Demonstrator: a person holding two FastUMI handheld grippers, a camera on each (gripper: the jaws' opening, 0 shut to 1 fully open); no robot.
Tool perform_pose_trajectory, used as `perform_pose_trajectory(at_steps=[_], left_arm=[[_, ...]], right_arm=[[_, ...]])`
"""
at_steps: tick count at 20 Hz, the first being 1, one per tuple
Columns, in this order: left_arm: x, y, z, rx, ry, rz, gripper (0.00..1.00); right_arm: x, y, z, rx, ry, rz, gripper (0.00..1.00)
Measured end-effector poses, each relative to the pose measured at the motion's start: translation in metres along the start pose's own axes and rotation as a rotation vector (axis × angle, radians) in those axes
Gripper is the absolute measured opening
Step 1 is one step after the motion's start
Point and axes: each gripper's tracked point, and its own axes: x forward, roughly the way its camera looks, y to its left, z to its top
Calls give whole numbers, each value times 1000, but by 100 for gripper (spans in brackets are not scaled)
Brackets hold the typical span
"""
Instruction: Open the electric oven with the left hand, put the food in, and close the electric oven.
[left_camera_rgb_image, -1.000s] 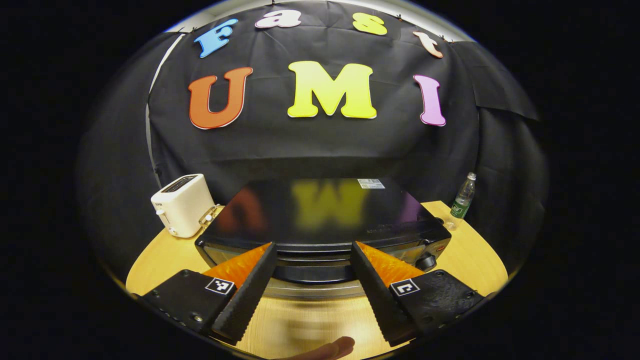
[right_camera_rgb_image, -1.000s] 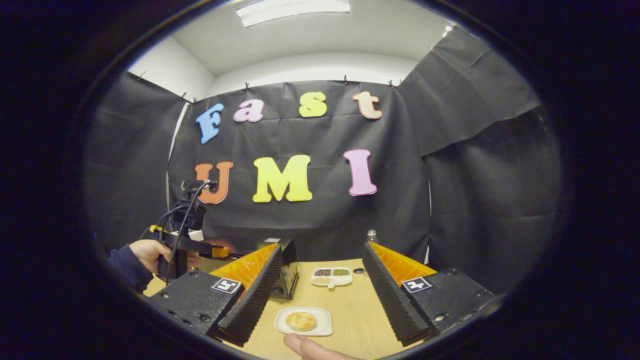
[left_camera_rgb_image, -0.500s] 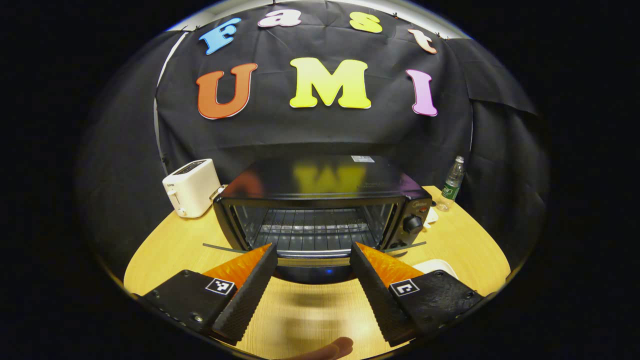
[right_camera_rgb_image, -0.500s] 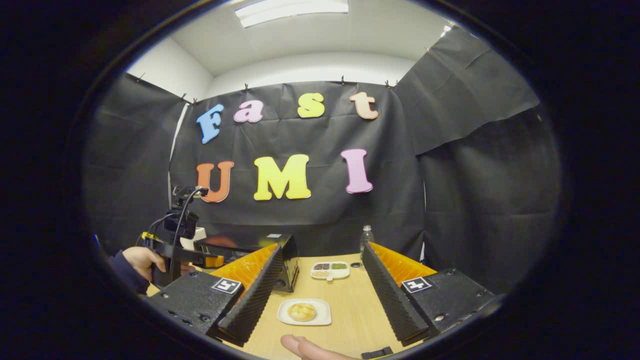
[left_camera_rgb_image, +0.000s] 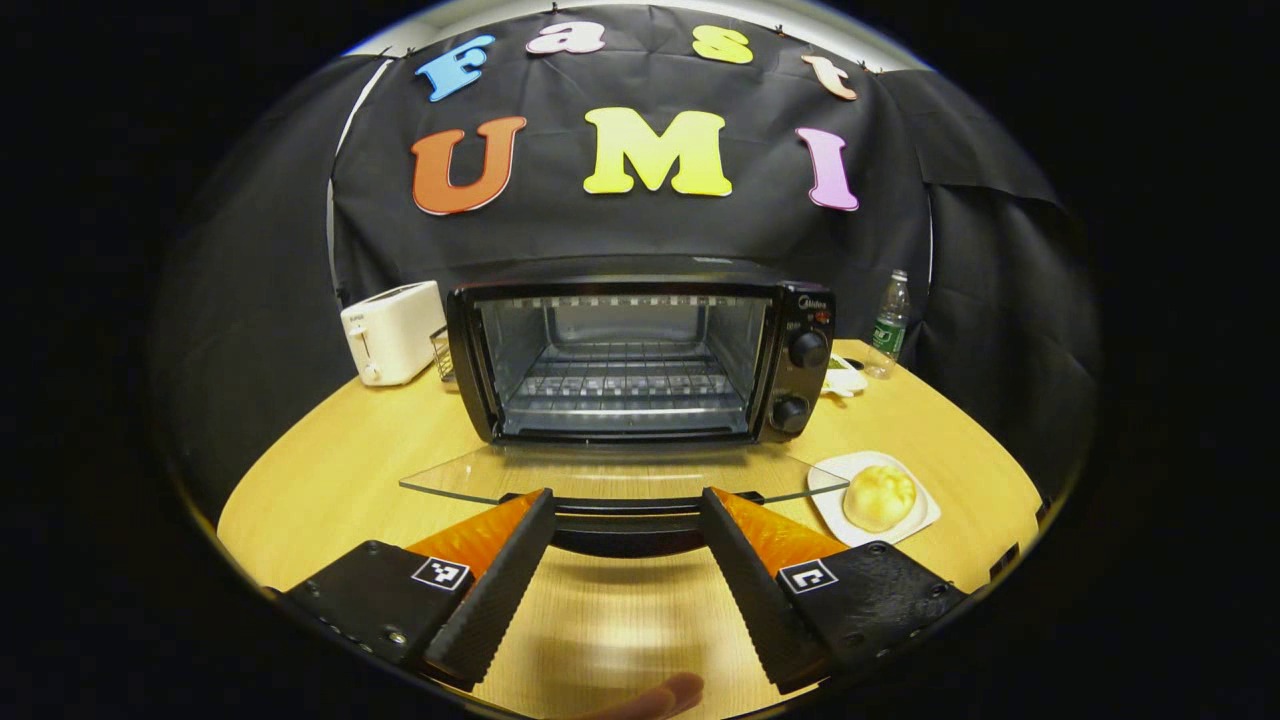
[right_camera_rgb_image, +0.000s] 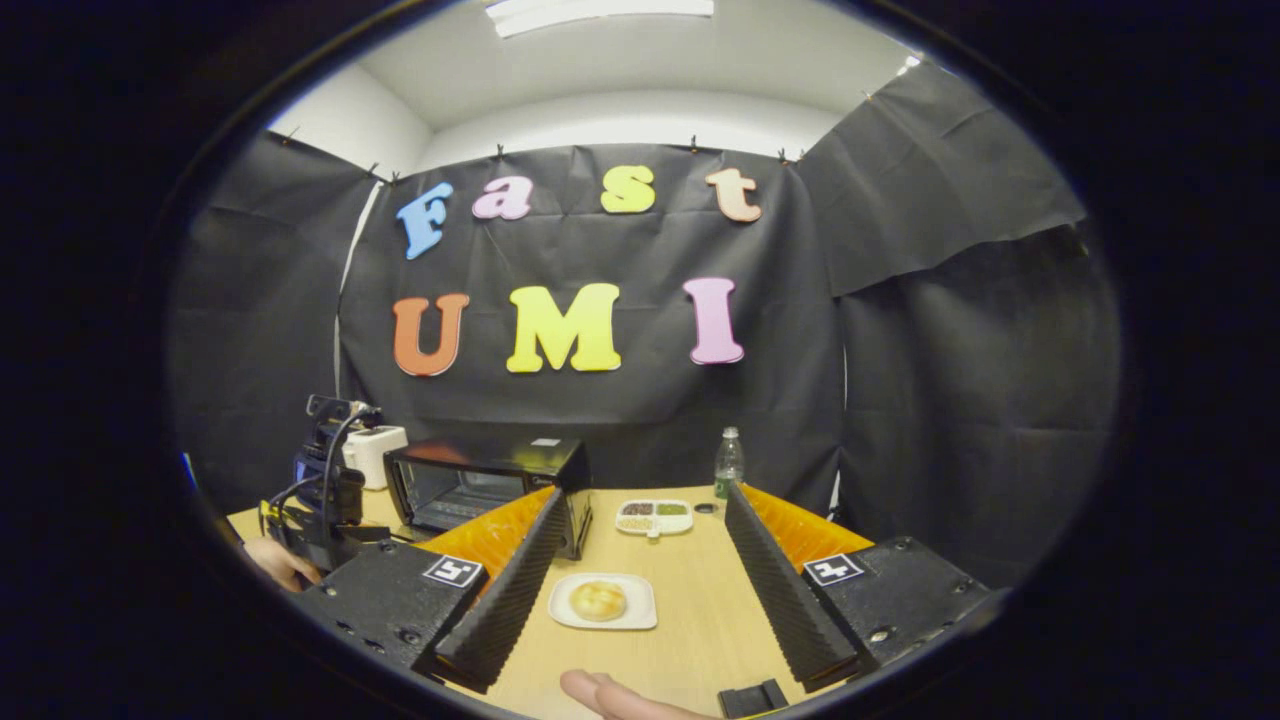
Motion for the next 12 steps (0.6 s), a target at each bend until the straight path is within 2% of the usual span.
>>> perform_pose_trajectory(at_steps=[5, 9, 12], left_arm=[[3, 0, -27, -6, 23, 1, 96], [12, 4, -52, -48, 64, 0, 95], [5, 5, -39, -39, 2, -11, 94]], right_arm=[[11, 4, -18, 29, 34, -1, 100], [24, 6, -34, 18, 68, -2, 100], [30, 11, -49, 12, 106, 0, 100]])
